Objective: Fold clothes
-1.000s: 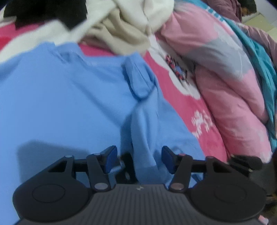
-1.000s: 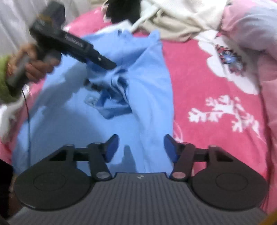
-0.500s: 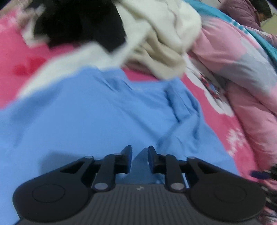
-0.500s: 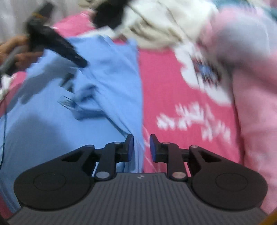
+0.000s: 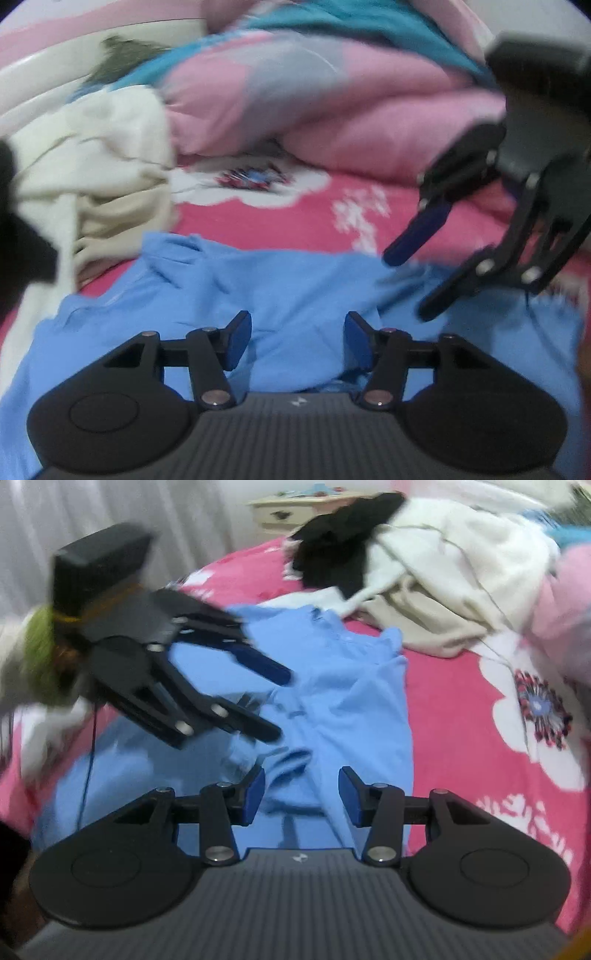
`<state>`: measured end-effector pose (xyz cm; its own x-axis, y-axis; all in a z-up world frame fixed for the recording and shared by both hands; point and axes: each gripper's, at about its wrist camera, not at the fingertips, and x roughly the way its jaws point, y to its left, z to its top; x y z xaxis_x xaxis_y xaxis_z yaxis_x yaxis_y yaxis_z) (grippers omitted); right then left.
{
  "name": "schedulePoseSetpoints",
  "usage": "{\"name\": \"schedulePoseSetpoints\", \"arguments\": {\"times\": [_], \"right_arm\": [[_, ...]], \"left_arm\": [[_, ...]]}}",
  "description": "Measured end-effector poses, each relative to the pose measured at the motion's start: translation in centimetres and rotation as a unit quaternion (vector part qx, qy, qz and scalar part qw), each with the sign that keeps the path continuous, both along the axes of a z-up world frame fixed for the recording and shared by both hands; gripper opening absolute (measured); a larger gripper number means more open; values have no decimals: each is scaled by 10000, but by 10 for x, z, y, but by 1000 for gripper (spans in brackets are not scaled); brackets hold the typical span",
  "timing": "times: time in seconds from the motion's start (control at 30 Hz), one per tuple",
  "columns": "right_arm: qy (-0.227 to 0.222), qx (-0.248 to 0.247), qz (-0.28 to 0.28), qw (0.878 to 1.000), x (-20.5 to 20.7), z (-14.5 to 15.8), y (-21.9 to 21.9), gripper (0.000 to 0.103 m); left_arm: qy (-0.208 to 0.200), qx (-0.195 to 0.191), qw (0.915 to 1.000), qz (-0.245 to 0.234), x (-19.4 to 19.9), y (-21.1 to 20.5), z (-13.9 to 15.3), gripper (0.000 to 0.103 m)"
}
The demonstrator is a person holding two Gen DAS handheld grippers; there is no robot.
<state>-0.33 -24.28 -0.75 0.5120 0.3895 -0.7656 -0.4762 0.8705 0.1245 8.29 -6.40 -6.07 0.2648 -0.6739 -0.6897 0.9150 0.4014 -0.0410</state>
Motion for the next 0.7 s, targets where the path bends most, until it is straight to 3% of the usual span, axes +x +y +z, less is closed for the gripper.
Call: {"name": "schedulePoseSetpoints", "arguments": {"times": [0.23, 0.37, 0.5, 0.57, 0.7], "right_arm": [[239, -12, -8, 9997, -22, -20, -7, 44], [221, -30, -131, 9997, -19, -27, -11, 44], [340, -44, -382, 9987, -7, -39, -12, 44], [467, -37, -542, 9974, 0, -47, -14, 43], [656, 120, -830, 9943, 8, -53, -19, 43]], "left_arm": [[220, 80, 9985, -494, -2, -9, -19, 47], [107, 44, 9979, -631, -11, -6, -17, 26], [293, -206, 9987, -355, -5, 2, -10, 8], [555, -488, 9972, -87, 2, 10, -4, 7], [1255, -1224, 9822, 673, 27, 33, 10, 5]]}}
